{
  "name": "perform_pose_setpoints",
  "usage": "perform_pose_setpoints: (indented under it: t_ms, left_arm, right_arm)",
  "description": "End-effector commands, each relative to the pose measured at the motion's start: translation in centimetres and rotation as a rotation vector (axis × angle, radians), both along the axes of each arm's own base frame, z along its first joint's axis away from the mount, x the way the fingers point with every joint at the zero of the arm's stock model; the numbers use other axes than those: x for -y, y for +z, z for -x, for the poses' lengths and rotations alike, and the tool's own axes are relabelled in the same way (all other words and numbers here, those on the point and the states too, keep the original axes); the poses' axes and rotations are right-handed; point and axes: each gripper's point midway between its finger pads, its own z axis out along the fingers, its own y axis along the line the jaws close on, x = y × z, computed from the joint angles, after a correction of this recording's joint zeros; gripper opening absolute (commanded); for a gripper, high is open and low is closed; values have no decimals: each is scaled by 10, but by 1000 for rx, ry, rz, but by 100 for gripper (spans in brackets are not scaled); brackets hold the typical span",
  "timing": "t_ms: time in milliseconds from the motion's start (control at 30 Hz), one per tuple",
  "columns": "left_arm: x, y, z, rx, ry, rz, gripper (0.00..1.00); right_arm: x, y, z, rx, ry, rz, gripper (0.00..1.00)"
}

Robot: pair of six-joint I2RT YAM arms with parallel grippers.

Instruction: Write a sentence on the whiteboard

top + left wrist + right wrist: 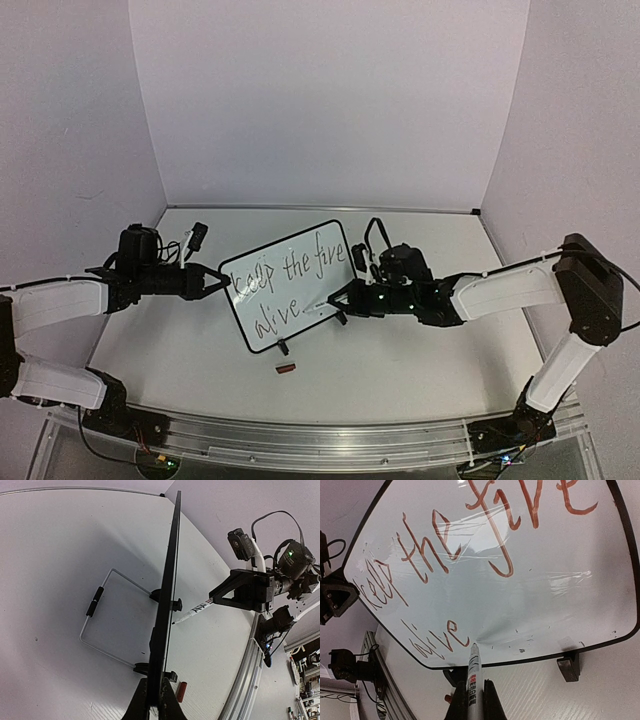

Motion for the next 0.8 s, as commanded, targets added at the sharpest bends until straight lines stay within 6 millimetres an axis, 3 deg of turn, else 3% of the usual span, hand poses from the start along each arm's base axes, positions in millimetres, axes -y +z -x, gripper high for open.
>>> perform_pose_setpoints:
  t_ms: [0,767]
  left_arm:
    - [-7,10,-16,76,46,-43,0]
    - [-6,10,-15,76,44,-42,0]
  right_arm:
    - [1,-3,-6,8,-25,7,0]
    - [-1,2,-8,22,-22,0,0]
